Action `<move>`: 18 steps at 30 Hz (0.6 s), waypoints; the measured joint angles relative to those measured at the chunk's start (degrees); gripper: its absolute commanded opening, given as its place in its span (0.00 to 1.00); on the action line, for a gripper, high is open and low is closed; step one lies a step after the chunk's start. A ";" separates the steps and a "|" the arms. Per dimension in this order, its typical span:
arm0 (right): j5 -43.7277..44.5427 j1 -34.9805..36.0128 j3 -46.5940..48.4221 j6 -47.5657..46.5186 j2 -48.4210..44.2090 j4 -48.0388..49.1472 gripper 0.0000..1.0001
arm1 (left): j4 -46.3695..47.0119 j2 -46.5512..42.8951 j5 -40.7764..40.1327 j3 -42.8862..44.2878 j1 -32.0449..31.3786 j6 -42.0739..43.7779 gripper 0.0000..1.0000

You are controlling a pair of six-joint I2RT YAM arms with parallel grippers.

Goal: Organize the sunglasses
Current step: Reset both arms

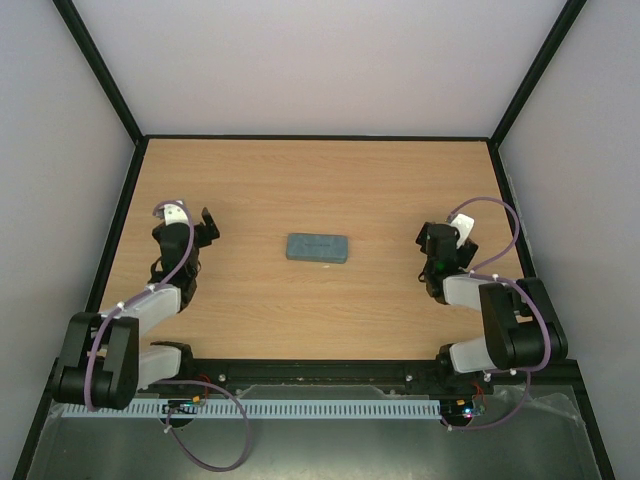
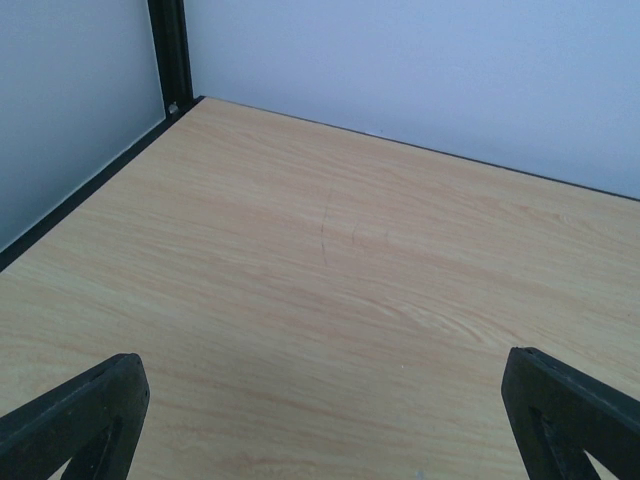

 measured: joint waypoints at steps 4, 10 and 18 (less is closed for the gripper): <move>0.02 -0.04 -3.06 -1.75 -0.55 6.51 0.98 | 1.79 1.68 1.44 0.37 1.68 0.31 1.00; -0.52 -0.04 -6.93 -2.69 -3.41 10.78 0.99 | 4.20 0.70 3.23 -1.84 4.48 0.07 0.99; -1.88 -0.04 -8.31 -2.82 -6.27 11.91 0.99 | 10.23 6.23 5.99 -5.49 7.54 -0.57 0.99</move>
